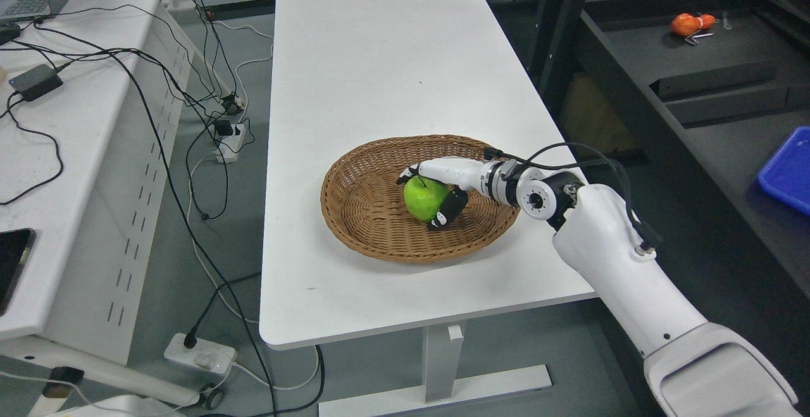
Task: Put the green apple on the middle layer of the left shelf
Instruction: 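Close the right hand fingers around the green apple in the basket, then lift the green apple up out of the basket with the right hand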
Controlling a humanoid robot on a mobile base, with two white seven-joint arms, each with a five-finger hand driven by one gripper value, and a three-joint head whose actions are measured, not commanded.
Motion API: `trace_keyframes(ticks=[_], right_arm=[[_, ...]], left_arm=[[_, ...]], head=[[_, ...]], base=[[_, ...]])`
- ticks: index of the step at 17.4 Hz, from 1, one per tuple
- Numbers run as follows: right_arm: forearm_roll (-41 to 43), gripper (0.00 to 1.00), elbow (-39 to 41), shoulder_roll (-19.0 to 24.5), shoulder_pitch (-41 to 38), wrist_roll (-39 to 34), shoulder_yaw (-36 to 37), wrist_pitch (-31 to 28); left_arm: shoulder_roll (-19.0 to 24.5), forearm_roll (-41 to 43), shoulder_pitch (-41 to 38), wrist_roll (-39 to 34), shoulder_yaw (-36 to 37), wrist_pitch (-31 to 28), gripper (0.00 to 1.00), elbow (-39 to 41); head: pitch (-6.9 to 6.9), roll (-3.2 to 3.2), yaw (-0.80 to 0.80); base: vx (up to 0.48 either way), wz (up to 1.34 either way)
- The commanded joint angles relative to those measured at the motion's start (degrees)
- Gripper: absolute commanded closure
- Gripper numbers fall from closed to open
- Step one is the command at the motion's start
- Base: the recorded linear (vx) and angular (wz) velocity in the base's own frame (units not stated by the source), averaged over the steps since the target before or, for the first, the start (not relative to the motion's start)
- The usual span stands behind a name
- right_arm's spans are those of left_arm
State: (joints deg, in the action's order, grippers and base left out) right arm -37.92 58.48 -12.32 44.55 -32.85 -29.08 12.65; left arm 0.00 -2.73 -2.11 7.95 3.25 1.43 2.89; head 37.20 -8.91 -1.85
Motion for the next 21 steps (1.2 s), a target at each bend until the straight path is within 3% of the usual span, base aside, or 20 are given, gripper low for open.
trace_keyframes(ticks=[1, 2, 3, 4, 5, 7, 11, 12, 14, 16, 21], right_arm=[[4.0, 0.69, 2.2, -0.6, -0.7, -0.5, 4.3, 0.3], [4.9, 0.71, 2.4, -0.9, -0.7, -0.5, 5.1, 0.3], [5.5, 0.89, 3.3, -1.6, -0.9, -0.5, 6.4, 0.5], [5.9, 0.98, 4.9, -2.3, -1.5, -0.3, 8.7, 1.0], [6.7, 1.00, 7.1, -3.0, -2.7, 0.2, 11.9, 1.0], [7.4, 1.00, 12.8, -3.1, -6.8, 3.6, 16.6, 0.5], [7.7, 1.00, 18.5, 0.7, -15.3, 31.6, 28.6, -3.2], [7.8, 1.00, 20.0, 1.2, -17.2, 35.0, 30.0, -3.3], [8.1, 1.00, 24.5, 2.6, -20.7, 36.5, 34.4, -3.1], [11.0, 1.00, 28.3, 6.8, -23.1, 36.4, 38.6, -2.2], [14.9, 1.00, 32.6, 11.3, -25.8, 38.0, 41.4, 0.2]], left_arm=[[1.0, 0.0, 0.0, 0.0, 0.0, 0.0, 0.00, -0.1], [1.0, 0.0, 0.0, 0.0, 0.0, 0.0, 0.00, 0.0], [1.0, 0.0, 0.0, 0.0, 0.0, 0.1, 0.00, 0.0], [1.0, 0.0, 0.0, 0.0, 0.0, 0.1, 0.00, 0.0], [1.0, 0.0, 0.0, 0.0, 0.0, 0.0, 0.00, 0.0], [1.0, 0.0, 0.0, 0.0, 0.0, 0.0, 0.00, 0.0], [1.0, 0.0, 0.0, 0.0, 0.0, 0.1, 0.00, 0.0], [1.0, 0.0, 0.0, 0.0, 0.0, 0.0, 0.00, 0.0], [1.0, 0.0, 0.0, 0.0, 0.0, 0.0, 0.00, 0.0], [1.0, 0.0, 0.0, 0.0, 0.0, 0.0, 0.00, 0.0], [1.0, 0.0, 0.0, 0.0, 0.0, 0.0, 0.00, 0.0]], head=[[0.00, 0.00, 0.00], [0.00, 0.00, 0.00], [0.00, 0.00, 0.00], [0.00, 0.00, 0.00], [0.00, 0.00, 0.00], [0.00, 0.00, 0.00], [0.00, 0.00, 0.00], [0.00, 0.00, 0.00], [0.00, 0.00, 0.00], [0.00, 0.00, 0.00], [0.00, 0.00, 0.00]], base=[[0.000, 0.00], [0.000, 0.00], [0.000, 0.00], [0.000, 0.00], [0.000, 0.00], [0.000, 0.00], [0.000, 0.00], [-0.011, 0.00], [-0.006, 0.00], [0.000, 0.00], [-0.096, -0.03]])
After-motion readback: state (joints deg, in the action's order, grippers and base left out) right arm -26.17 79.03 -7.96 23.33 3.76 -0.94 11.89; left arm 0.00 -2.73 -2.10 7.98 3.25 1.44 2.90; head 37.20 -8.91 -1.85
